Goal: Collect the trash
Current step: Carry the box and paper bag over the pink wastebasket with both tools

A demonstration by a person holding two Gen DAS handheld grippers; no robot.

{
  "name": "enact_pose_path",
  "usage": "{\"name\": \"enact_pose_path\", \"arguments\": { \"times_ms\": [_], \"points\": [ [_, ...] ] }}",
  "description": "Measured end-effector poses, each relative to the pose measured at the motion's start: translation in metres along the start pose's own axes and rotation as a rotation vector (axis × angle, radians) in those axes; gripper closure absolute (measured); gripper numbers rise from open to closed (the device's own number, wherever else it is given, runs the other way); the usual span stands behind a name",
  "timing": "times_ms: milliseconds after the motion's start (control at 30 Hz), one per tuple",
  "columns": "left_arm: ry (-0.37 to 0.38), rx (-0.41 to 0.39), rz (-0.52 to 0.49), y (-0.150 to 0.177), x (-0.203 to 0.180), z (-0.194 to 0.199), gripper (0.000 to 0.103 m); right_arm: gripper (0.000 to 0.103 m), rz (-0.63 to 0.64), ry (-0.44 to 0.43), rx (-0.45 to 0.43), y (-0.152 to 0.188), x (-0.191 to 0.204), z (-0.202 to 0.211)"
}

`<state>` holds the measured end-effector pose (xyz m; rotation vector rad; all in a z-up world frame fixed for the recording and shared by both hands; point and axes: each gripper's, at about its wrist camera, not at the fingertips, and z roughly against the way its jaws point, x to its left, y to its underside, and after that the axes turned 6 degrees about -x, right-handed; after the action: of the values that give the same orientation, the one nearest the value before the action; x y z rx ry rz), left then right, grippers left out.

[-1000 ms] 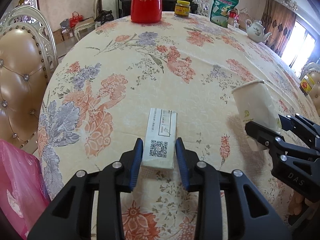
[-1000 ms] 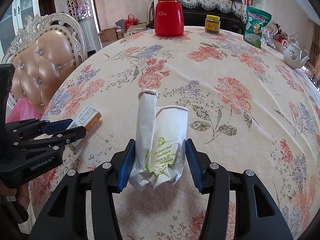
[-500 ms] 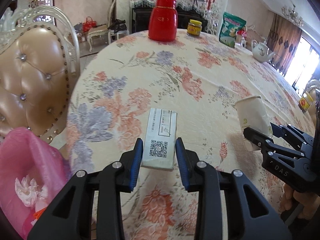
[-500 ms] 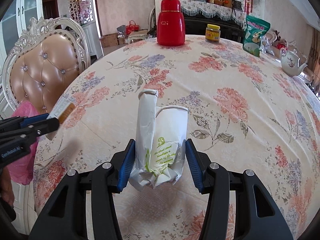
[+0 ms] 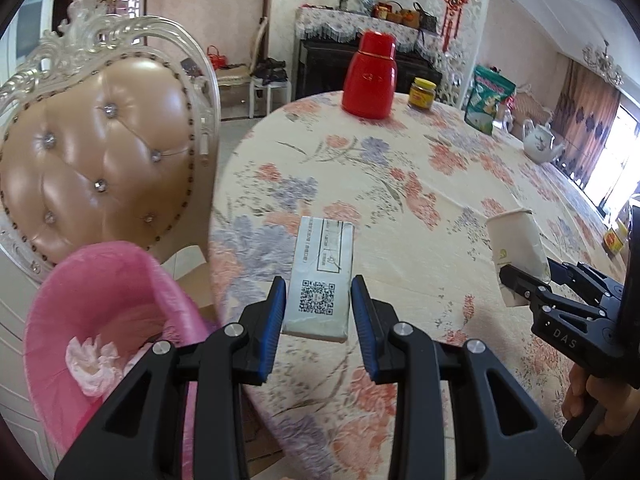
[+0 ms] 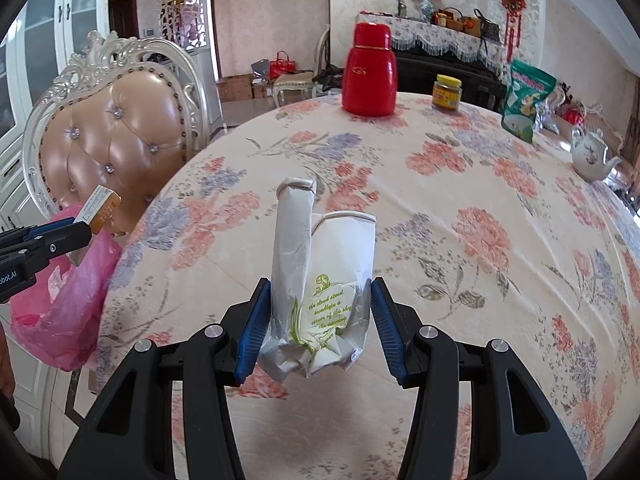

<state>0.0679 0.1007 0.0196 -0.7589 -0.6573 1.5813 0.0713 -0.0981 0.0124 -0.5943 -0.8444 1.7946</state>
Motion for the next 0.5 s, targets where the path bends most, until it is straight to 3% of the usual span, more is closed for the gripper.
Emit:
{"name": "enact_pose_path", "arguments": {
  "times_ms": [500],
  "points": [
    [-0.117, -0.081, 0.109, 0.005, 0.097, 0.057, 0.070, 0.055, 0.100, -0.137, -0.029, -0.030, 0.092, 0.008]
  ]
}}
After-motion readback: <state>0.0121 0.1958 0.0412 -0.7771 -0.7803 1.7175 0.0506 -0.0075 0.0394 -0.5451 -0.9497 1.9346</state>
